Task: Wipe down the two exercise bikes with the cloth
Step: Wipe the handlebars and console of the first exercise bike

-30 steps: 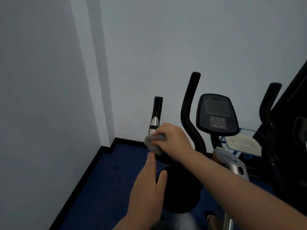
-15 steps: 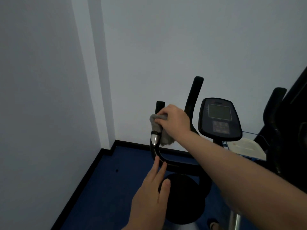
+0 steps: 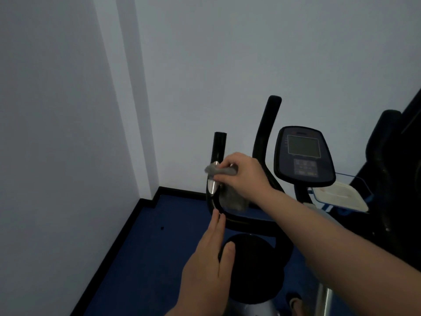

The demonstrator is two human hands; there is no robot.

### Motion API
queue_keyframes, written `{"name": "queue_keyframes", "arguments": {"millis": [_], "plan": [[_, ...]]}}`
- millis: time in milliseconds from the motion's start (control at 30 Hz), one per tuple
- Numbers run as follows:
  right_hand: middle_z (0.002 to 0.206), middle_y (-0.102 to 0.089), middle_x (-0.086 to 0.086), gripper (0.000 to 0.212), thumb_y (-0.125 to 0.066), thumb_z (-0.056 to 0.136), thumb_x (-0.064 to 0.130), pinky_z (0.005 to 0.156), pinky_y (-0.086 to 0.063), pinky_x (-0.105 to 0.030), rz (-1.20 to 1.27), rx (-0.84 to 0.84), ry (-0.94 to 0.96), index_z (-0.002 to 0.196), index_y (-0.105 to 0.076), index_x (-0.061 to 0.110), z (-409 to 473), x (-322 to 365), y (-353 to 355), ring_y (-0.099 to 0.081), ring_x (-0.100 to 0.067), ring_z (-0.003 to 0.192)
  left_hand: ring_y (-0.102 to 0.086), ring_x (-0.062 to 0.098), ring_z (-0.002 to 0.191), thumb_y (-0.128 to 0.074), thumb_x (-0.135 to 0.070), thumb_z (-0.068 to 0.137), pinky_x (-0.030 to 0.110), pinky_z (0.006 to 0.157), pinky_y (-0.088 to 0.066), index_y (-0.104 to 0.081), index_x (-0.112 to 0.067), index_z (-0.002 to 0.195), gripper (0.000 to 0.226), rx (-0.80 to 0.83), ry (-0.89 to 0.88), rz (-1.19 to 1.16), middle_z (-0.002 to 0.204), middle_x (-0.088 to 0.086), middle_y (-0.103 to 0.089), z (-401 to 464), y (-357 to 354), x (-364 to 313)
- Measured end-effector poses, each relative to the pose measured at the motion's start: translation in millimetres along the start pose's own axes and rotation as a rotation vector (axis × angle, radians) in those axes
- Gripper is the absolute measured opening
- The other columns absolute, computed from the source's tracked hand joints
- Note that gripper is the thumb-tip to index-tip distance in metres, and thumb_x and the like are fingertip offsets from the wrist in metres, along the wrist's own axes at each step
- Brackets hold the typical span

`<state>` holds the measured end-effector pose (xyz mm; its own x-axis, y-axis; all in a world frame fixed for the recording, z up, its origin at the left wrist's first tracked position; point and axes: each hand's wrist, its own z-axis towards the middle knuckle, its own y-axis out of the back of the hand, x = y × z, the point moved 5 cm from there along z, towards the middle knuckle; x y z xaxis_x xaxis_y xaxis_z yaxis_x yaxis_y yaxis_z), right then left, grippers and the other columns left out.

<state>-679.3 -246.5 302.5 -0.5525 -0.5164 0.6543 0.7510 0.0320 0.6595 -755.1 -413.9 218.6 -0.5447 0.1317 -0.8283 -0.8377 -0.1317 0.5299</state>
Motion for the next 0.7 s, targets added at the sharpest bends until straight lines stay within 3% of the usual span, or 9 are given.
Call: {"name": "queue_keyframes", "arguments": {"millis": [167, 333, 433, 567, 700], "plan": [[0.093, -0.066, 0.011, 0.018, -0.082, 0.072, 0.034, 0.084, -0.051, -0.037, -0.177, 0.405, 0.03, 0.083, -0.068, 0.037, -43.7, 1.6, 2.3, -0.061, -0.009, 0.092, -0.01, -0.038, 0.117, -0.019, -0.075, 0.079, 0.004, 0.091, -0.019, 0.009, -0.071, 0.134, 0.062, -0.038, 0.05, -0.1, 0.132, -0.06, -0.004, -1.9, 0.5, 2.6], [0.099, -0.066, 0.016, 0.02, -0.082, 0.074, 0.026, 0.079, -0.049, -0.021, -0.366, 0.718, 0.088, 0.093, -0.075, 0.029, -62.1, -6.4, 42.5, -0.059, 0.006, 0.086, -0.006, -0.037, 0.12, -0.02, -0.074, 0.08, 0.0, 0.089, -0.02, 0.007, -0.068, 0.137, 0.064, -0.038, 0.042, -0.092, 0.137, -0.056, -0.002, -4.8, 1.1, 0.6], [0.099, -0.064, 0.018, 0.019, -0.08, 0.074, 0.032, 0.08, -0.048, -0.025, -0.471, 0.707, 0.172, 0.091, -0.074, 0.035, -62.6, 1.9, 32.2, -0.057, 0.004, 0.088, -0.004, -0.033, 0.125, -0.02, -0.071, 0.082, -0.004, 0.09, -0.016, 0.005, -0.061, 0.142, 0.065, -0.044, 0.045, -0.091, 0.142, -0.052, -0.001, -4.5, 0.3, 1.6], [0.101, -0.067, 0.011, 0.021, -0.08, 0.075, 0.026, 0.087, -0.048, -0.036, -0.243, 0.551, 0.129, 0.096, -0.075, 0.027, -59.9, 8.8, 16.1, -0.061, -0.009, 0.096, -0.003, -0.035, 0.123, -0.02, -0.071, 0.083, -0.002, 0.092, -0.015, 0.005, -0.057, 0.144, 0.068, -0.038, 0.055, -0.083, 0.145, -0.048, -0.001, -4.9, -1.2, 2.8], [0.098, -0.066, 0.014, 0.022, -0.08, 0.074, 0.032, 0.086, -0.048, -0.034, -0.327, 0.599, 0.123, 0.095, -0.075, 0.033, -64.0, -0.9, 28.2, -0.06, -0.004, 0.093, -0.001, -0.036, 0.122, -0.018, -0.072, 0.081, -0.005, 0.09, -0.012, 0.008, -0.058, 0.143, 0.069, -0.02, 0.045, -0.055, 0.144, -0.049, 0.002, -5.5, 0.0, 1.3]]}}
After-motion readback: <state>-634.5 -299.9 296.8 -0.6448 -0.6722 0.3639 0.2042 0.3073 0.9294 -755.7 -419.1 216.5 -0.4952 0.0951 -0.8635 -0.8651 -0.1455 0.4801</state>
